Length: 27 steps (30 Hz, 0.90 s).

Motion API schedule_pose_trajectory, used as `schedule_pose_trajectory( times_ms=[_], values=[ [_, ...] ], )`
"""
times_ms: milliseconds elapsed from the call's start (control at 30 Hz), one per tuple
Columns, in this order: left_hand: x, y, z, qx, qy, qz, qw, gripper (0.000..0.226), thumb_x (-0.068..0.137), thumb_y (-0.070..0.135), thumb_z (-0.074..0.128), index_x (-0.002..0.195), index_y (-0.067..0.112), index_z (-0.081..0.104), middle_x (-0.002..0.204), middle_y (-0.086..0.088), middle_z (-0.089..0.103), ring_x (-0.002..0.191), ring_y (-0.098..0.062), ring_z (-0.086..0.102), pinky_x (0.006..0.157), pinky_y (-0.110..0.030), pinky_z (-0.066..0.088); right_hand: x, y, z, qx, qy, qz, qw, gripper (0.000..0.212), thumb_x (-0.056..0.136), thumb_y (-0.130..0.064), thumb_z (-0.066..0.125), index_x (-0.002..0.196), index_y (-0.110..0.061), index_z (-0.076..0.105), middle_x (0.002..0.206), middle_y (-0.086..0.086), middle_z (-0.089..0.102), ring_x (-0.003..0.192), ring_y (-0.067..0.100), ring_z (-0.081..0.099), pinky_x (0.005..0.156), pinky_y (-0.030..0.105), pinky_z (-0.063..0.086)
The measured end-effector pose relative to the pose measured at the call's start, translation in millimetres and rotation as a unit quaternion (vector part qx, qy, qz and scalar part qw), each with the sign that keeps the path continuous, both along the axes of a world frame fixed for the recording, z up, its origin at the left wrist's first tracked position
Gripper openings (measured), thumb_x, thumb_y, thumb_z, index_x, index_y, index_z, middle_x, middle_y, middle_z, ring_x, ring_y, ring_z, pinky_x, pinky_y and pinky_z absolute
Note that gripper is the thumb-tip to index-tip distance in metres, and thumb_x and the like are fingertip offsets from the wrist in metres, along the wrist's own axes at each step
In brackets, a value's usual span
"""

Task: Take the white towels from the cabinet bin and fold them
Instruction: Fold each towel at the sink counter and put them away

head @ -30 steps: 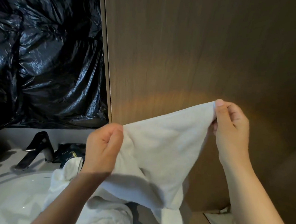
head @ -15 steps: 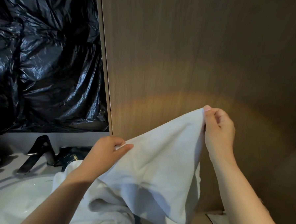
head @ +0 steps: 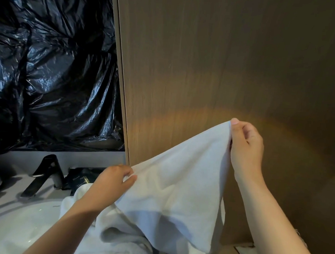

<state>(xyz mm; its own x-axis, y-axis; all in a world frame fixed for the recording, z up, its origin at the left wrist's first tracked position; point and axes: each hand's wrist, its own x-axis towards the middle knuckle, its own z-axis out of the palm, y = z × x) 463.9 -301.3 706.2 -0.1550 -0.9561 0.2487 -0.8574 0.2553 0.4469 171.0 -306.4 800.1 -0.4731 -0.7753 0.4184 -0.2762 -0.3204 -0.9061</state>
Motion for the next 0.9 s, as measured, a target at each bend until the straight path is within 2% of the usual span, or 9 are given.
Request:
schedule_pose_trajectory(
  times_ms=[67,200,367,467,567,633,700,767,900],
  values=[
    [0.6,2.1,-7.3,0.017,-0.015,-0.009,1.0,0.031,0.094,0.029,0.057,0.065,0.026,0.045,0.064,0.01,0.044,0.06,-0.005,0.041,0.055,-0.015,0.027,-0.4,-0.9,-2.5,0.004,-0.003,0.001,1.0,0.03,0.098,-0.046,0.048,0.09,-0.021,0.063,0.082,-0.001,0.062,0.077,0.009,0.057,0.073,0.031,0.047],
    [5.4,6.0,-12.2,-0.002,0.02,0.016,1.0,0.046,0.094,0.024,0.058,0.057,0.031,0.032,0.06,0.008,0.039,0.057,-0.006,0.039,0.054,-0.016,0.026,-1.9,-3.0,-5.0,0.006,-0.008,-0.004,1.0,0.03,0.098,-0.045,0.049,0.093,-0.019,0.063,0.082,-0.003,0.062,0.078,0.009,0.058,0.074,0.032,0.047],
    [14.2,3.1,-11.0,0.007,0.006,0.026,1.0,0.045,0.093,0.024,0.06,0.056,0.028,0.033,0.06,0.007,0.039,0.056,-0.008,0.037,0.053,-0.02,0.026,-2.3,-4.2,-3.8,0.001,-0.004,-0.011,1.0,0.03,0.098,-0.044,0.049,0.091,-0.018,0.063,0.087,0.006,0.064,0.078,0.01,0.057,0.074,0.033,0.048],
    [18.4,0.1,-13.2,0.012,-0.012,0.013,1.0,0.036,0.093,0.027,0.06,0.061,0.029,0.044,0.064,0.008,0.044,0.059,-0.007,0.041,0.055,-0.019,0.03,-1.9,-4.4,-3.4,-0.002,-0.001,-0.008,1.0,0.031,0.099,-0.043,0.048,0.092,-0.016,0.062,0.083,0.0,0.062,0.076,0.007,0.055,0.072,0.029,0.046],
    [19.9,-2.3,-12.0,0.001,0.002,-0.02,1.0,0.016,0.092,0.026,0.063,0.076,0.022,0.067,0.07,0.013,0.047,0.061,-0.003,0.047,0.058,-0.011,0.032,-4.8,-4.9,-2.2,-0.003,0.005,-0.017,1.0,0.032,0.099,-0.045,0.047,0.09,-0.016,0.061,0.084,0.006,0.062,0.075,0.01,0.055,0.071,0.031,0.047],
    [21.5,-5.2,-10.9,0.004,-0.004,-0.035,0.999,0.017,0.09,0.032,0.064,0.081,0.02,0.071,0.076,0.013,0.049,0.064,-0.002,0.05,0.062,-0.014,0.037,-7.7,-5.2,-0.5,-0.001,0.008,-0.02,1.0,0.032,0.099,-0.044,0.047,0.09,-0.017,0.061,0.084,0.006,0.061,0.076,0.01,0.055,0.071,0.03,0.047],
    [23.0,-8.5,-9.6,0.023,-0.037,-0.027,0.999,0.025,0.088,0.045,0.062,0.073,0.025,0.062,0.082,0.008,0.051,0.067,-0.006,0.052,0.065,-0.025,0.045,-10.1,-5.8,-0.2,0.0,0.009,-0.022,1.0,0.032,0.1,-0.043,0.046,0.091,-0.016,0.061,0.084,0.002,0.061,0.077,0.009,0.055,0.071,0.027,0.046],
    [25.0,-12.0,-8.5,0.057,-0.09,-0.006,0.994,0.038,0.087,0.055,0.057,0.067,0.023,0.05,0.085,0.004,0.049,0.069,-0.011,0.052,0.068,-0.027,0.047,-11.1,-5.7,-0.9,-0.001,0.012,-0.028,1.0,0.032,0.1,-0.041,0.046,0.094,-0.014,0.061,0.083,-0.001,0.06,0.076,0.008,0.055,0.069,0.024,0.045],
    [36.2,-12.6,-15.7,0.099,-0.141,0.005,0.985,0.044,0.091,0.052,0.052,0.061,0.021,0.041,0.078,0.004,0.049,0.069,-0.014,0.051,0.068,-0.027,0.044,-15.0,-6.9,-0.9,0.006,0.005,-0.041,0.999,0.03,0.101,-0.04,0.045,0.096,-0.014,0.06,0.083,-0.005,0.058,0.077,0.007,0.054,0.068,0.022,0.044]
  ],
)
